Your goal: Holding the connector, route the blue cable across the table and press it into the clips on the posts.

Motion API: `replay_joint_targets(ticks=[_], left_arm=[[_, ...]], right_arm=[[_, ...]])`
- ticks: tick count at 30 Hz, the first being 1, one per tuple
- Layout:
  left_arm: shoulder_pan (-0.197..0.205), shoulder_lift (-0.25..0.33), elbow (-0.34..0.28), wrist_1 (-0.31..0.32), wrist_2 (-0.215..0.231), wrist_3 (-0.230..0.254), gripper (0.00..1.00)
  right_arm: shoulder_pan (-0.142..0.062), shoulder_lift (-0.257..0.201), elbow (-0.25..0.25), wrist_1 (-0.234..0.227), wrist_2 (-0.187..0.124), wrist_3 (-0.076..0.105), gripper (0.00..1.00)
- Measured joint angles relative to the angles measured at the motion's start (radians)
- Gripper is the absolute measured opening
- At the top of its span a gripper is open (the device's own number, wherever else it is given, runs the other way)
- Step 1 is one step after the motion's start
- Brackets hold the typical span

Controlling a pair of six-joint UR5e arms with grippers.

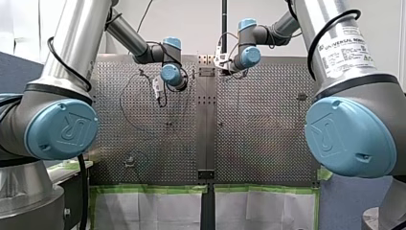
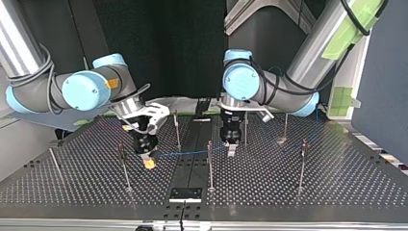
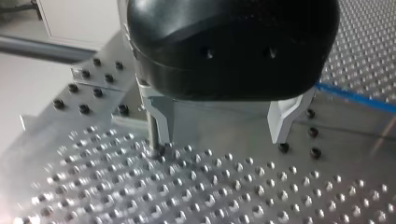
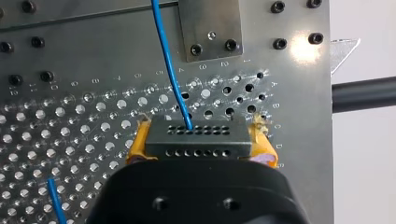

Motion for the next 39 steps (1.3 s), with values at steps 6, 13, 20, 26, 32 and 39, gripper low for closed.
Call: replay_joint_targets(ticks=[6, 13, 20, 26, 32, 39], left_arm=[[-0.024, 0.053, -0.039, -0.015, -0.003, -0.002, 1.00], [-0.052, 0.111, -0.075, -0.020, -0.004, -0.007, 1.00], [-0.086, 0.172, -0.097, -0.032, -0.004, -0.003, 1.00], [-0.129, 0.193, -0.099, -0.032, -0.021, 0.018, 1.00], [-0.187, 0.193, -0.095, 0.009, -0.074, 0.030, 1.00], [-0.245, 0.190, -0.059, -0.002, -0.099, 0.036, 1.00]], right_arm=[[-0.005, -0.001, 0.000, 0.001, -0.001, -0.001, 0.00], [-0.012, -0.003, 0.000, 0.003, -0.002, -0.001, 0.00], [-0.021, -0.007, 0.000, 0.023, -0.002, -0.001, 0.00], [-0.027, -0.016, 0.001, 0.042, -0.002, -0.002, 0.00], [-0.031, -0.035, 0.003, 0.052, -0.002, -0.004, 0.00], [-0.033, -0.059, 0.015, 0.058, -0.002, -0.005, 0.00]])
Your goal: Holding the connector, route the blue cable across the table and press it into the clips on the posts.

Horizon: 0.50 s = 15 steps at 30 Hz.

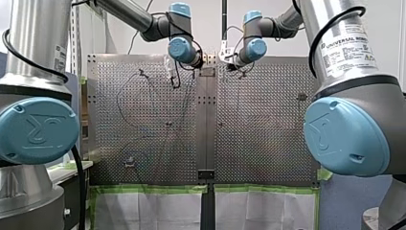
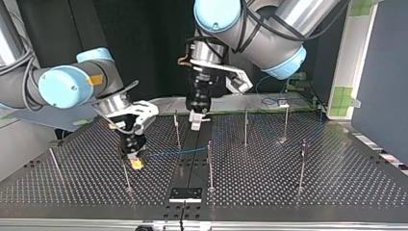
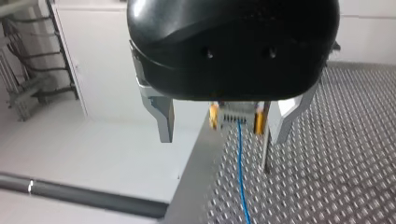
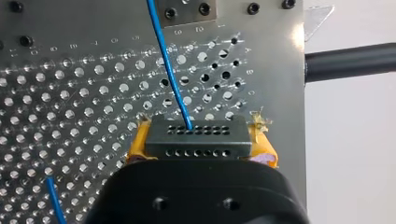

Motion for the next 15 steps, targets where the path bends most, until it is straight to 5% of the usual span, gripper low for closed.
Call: replay_joint_targets(ticks=[15], left_arm=[[-0.003, -0.109, 0.127, -0.057, 0.000, 0.008, 1.00]], right_arm=[[0.000, -0.011, 0.006, 0.002, 0.001, -0.001, 0.00]])
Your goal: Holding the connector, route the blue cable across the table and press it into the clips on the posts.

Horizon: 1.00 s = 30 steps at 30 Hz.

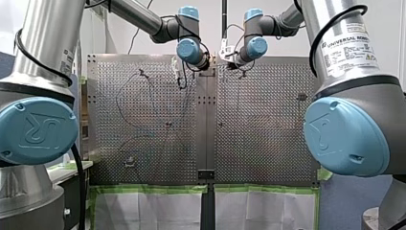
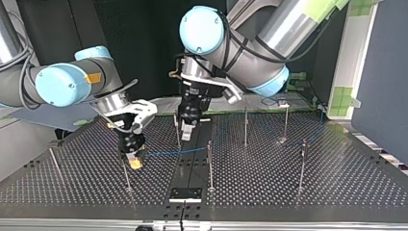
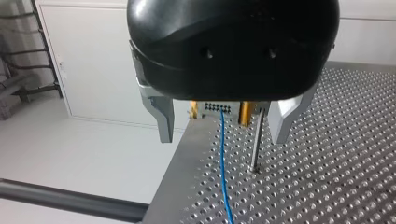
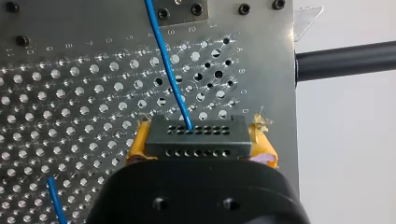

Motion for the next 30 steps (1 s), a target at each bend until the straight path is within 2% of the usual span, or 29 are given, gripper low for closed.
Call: replay_joint_targets(ticks=[23, 30], left_arm=[[0.043, -0.190, 0.190, -0.034, 0.001, -0.001, 1.00], [0.042, -0.248, 0.250, -0.055, -0.006, 0.002, 1.00]], right_arm=[[0.000, 0.000, 0.005, -0.004, 0.003, -0.003, 0.00], [0.000, 0.001, 0.005, -0.005, 0.004, -0.003, 0.00]])
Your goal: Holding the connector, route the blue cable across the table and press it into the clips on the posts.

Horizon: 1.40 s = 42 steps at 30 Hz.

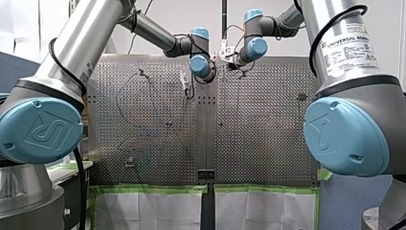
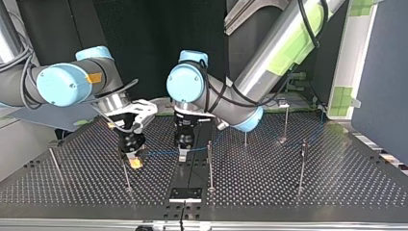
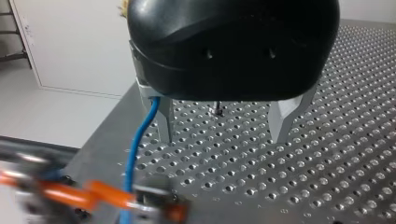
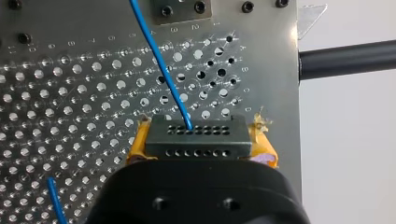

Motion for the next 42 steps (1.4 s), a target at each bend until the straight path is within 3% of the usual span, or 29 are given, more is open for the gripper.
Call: replay_joint_targets(ticks=[11, 12, 13, 14, 16, 17, 19, 34, 42], left_arm=[[-0.006, -0.015, 0.042, -0.016, -0.006, 0.018, 1.00], [-0.007, -0.015, 0.042, -0.017, -0.009, 0.020, 0.81], [-0.007, -0.015, 0.042, -0.019, -0.012, 0.022, 0.50], [-0.008, -0.015, 0.042, -0.020, -0.018, 0.025, 0.50], [-0.009, -0.016, 0.041, -0.020, -0.028, 0.034, 0.27], [-0.011, -0.016, 0.041, -0.021, -0.033, 0.041, 0.27], [-0.013, -0.016, 0.041, -0.022, -0.042, 0.054, 0.03], [-0.040, -0.013, 0.020, -0.088, -0.164, 0.056, 0.00], [-0.057, 0.014, -0.047, -0.044, -0.222, 0.045, 0.00]], right_arm=[[-0.003, 0.000, 0.000, -0.001, 0.000, 0.000, 0.00], [-0.003, 0.000, 0.000, -0.001, 0.000, 0.000, 0.00], [-0.003, 0.000, 0.000, 0.000, 0.000, 0.000, 0.00], [-0.003, 0.000, 0.000, 0.000, -0.001, 0.000, 0.00], [-0.003, 0.000, 0.000, 0.000, -0.001, 0.000, 0.00], [-0.003, 0.000, 0.000, 0.000, -0.001, 0.000, 0.00], [-0.002, 0.000, 0.001, 0.001, -0.001, 0.000, 0.00], [0.007, 0.002, 0.039, -0.003, 0.004, -0.001, 0.00], [0.009, 0.003, 0.080, -0.004, 0.006, -0.001, 0.00]])
